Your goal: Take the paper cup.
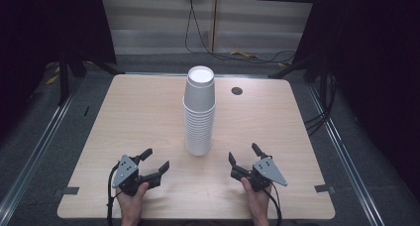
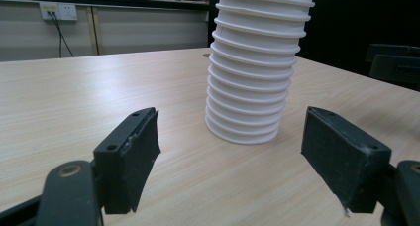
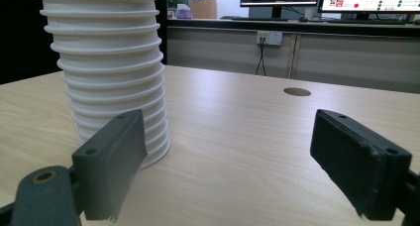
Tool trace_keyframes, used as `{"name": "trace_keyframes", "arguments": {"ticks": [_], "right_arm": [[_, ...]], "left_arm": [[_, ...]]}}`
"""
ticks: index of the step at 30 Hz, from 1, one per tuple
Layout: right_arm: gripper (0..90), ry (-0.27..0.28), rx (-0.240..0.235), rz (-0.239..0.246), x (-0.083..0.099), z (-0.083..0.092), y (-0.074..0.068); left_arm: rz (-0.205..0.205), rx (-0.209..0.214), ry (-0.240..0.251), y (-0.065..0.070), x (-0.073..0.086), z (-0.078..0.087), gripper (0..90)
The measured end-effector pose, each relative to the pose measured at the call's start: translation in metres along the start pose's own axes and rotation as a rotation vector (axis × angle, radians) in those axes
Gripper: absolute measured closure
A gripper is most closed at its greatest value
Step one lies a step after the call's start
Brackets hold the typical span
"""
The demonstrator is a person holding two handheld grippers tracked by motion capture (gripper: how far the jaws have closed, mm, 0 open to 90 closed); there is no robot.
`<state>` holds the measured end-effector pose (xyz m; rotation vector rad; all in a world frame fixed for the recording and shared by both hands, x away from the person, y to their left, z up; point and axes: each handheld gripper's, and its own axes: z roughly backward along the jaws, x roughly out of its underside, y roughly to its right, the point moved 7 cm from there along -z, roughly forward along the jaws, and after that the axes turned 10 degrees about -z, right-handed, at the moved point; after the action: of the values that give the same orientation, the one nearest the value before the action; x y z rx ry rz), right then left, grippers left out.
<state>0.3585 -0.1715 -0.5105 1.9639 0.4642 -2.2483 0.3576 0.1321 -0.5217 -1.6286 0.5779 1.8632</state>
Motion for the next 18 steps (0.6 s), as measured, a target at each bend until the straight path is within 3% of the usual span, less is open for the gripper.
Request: {"name": "trace_keyframes", "arguments": {"ticks": [9, 13, 18], "right_arm": [[13.4, -0.010, -0.001, 0.003, 0.000, 0.000, 0.000], [13.4, -0.050, -0.034, 0.009, 0.002, -0.002, -0.005], [16.2, -0.061, -0.073, 0.003, -0.005, -0.004, -0.010]], "left_arm": [[0.001, 0.010, -0.016, 0.000, 0.000, -0.001, 21.2], [-0.003, 0.007, -0.023, 0.000, 0.001, -0.002, 21.2], [-0.027, 0.017, -0.027, 0.002, 0.001, -0.002, 21.2]]}}
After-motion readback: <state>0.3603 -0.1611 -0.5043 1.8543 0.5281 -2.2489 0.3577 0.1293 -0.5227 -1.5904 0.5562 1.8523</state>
